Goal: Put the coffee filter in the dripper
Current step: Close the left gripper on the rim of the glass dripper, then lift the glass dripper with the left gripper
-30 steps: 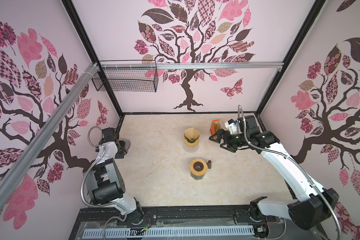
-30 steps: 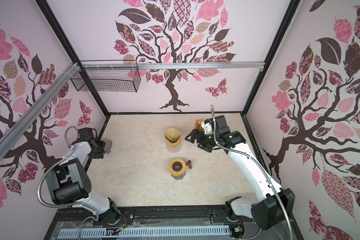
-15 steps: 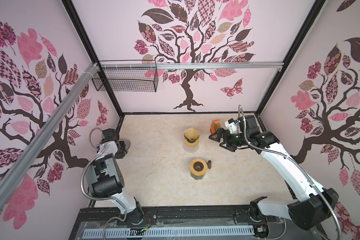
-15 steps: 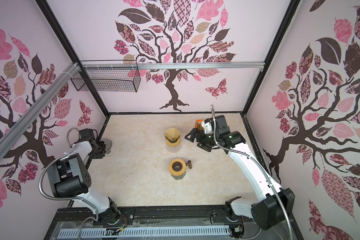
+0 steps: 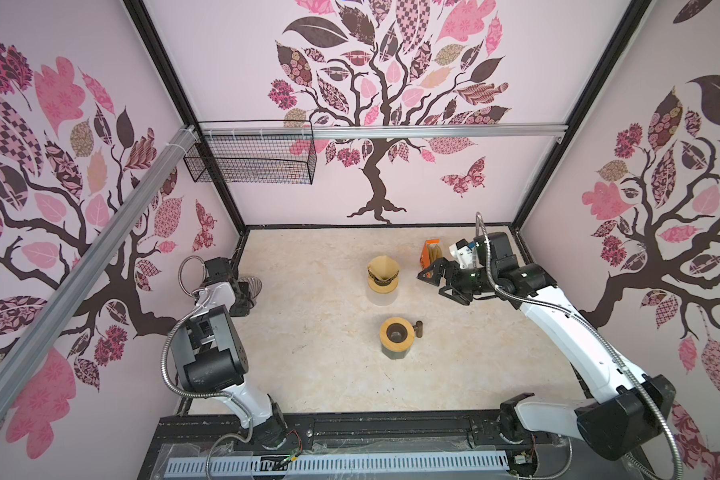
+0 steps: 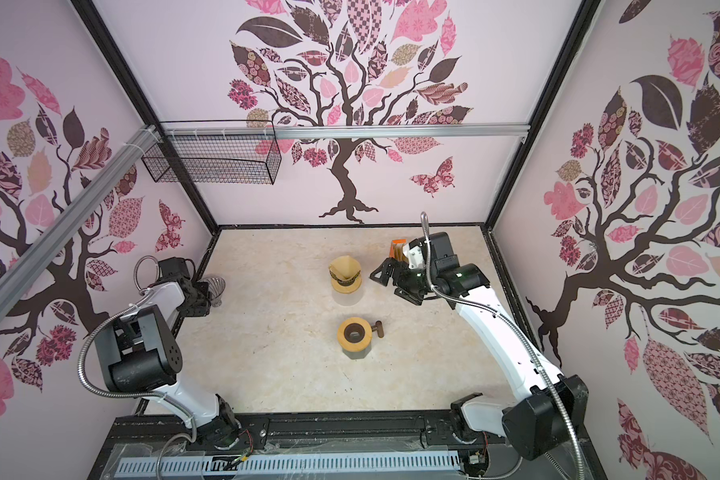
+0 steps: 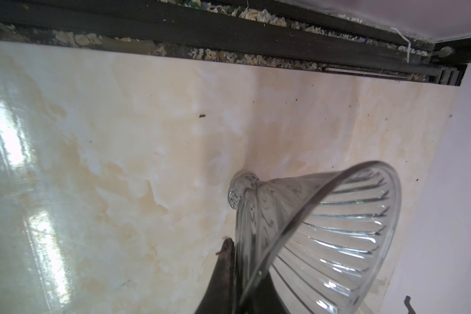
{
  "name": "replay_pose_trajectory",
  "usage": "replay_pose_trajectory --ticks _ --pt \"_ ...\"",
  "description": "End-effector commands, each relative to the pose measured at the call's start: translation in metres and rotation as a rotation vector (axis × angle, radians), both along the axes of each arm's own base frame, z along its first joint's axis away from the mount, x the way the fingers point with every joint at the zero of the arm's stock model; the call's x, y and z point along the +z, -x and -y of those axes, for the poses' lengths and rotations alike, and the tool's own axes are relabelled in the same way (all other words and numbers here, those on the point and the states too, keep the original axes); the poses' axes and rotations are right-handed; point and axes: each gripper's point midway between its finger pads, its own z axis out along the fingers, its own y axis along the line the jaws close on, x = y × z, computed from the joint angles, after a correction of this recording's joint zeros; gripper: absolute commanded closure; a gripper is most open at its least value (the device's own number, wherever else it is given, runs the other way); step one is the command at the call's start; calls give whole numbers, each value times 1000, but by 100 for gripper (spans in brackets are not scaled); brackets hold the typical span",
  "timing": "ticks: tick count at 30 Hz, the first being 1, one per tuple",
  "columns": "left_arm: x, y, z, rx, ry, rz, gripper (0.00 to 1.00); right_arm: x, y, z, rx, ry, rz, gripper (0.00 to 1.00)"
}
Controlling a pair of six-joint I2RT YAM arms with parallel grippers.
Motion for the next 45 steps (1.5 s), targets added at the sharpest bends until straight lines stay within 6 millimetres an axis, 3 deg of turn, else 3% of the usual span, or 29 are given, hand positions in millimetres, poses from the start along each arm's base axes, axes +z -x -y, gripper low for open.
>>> replay_pose_trajectory --ticks 1,7,22,29,34,40,45 --pt "-2 2 0 4 14 -10 97 1 -4 -2 -1 2 14 0" --pt "12 -2 3 -26 14 34 99 0 -5 -2 0 1 21 0" --pt "89 -35 43 -302 83 292 100 9 -11 14 -28 112 94 0" --pt "121 -48 89 -499 165 396 100 11 -18 25 -53 194 115 0" --pt "145 -46 126 -644 178 448 100 11 -24 29 -86 211 131 0" --pt "170 -30 170 -818 180 467 100 17 -27 29 -95 213 188 0" --pt "194 -6 201 -919 192 491 100 3 -23 33 -173 184 95 0"
